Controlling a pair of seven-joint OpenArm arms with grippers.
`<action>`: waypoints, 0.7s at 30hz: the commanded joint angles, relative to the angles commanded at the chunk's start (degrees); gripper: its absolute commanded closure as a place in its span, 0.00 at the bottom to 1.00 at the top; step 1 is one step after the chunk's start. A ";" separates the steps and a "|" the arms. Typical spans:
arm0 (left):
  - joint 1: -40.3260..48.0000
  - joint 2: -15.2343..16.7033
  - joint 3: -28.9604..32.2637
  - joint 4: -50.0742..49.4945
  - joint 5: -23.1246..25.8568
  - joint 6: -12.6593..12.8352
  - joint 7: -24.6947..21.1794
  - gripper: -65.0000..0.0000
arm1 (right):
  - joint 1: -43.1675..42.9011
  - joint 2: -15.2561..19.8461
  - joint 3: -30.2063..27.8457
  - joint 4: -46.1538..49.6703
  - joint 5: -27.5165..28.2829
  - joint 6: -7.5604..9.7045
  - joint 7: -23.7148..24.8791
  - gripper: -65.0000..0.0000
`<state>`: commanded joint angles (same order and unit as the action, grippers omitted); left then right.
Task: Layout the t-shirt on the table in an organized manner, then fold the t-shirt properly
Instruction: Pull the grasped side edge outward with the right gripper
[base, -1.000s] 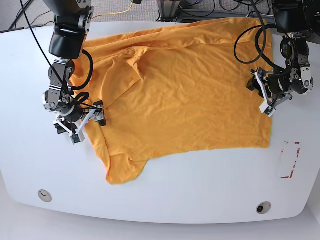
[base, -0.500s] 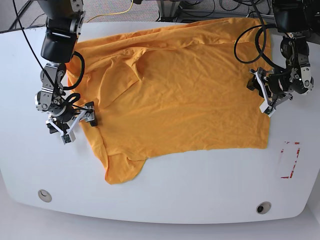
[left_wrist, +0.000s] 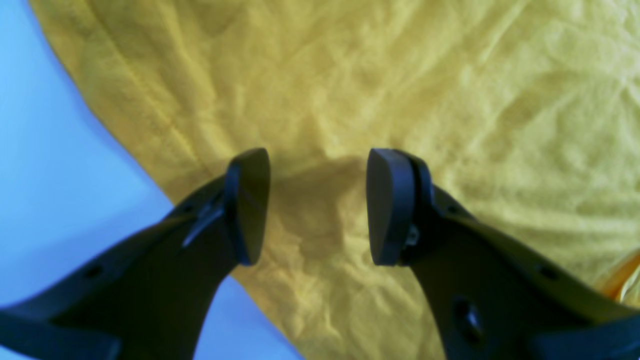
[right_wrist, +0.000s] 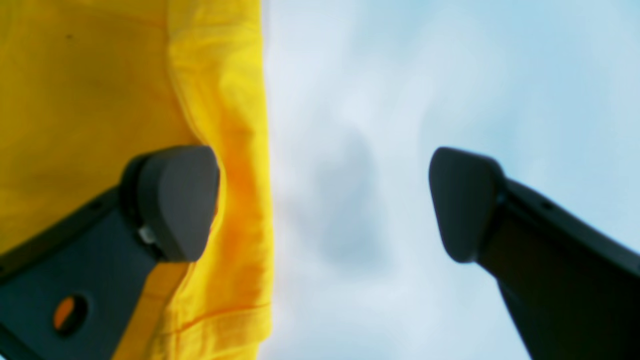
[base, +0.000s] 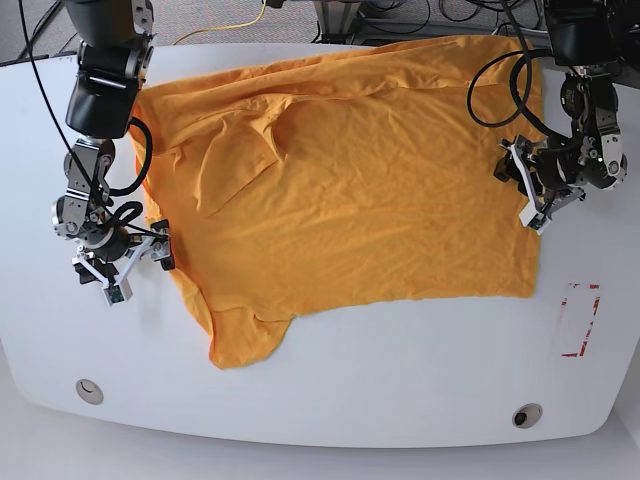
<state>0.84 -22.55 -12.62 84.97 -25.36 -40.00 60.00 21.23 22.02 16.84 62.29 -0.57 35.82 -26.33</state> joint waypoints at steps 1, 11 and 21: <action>0.00 0.00 0.00 0.00 0.00 0.00 0.00 0.54 | 0.00 0.00 0.00 0.00 0.00 0.00 0.09 0.00; 0.00 0.00 0.00 0.00 0.00 0.00 0.00 0.54 | 2.90 2.99 -0.09 -5.71 0.00 0.00 2.73 0.00; 0.18 0.00 0.00 0.00 -0.09 0.00 0.00 0.54 | 4.57 6.59 -0.09 -8.35 0.35 0.35 3.87 0.00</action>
<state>1.01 -22.55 -12.62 84.97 -25.45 -40.00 60.00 25.80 28.62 16.75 53.93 -0.22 36.18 -22.46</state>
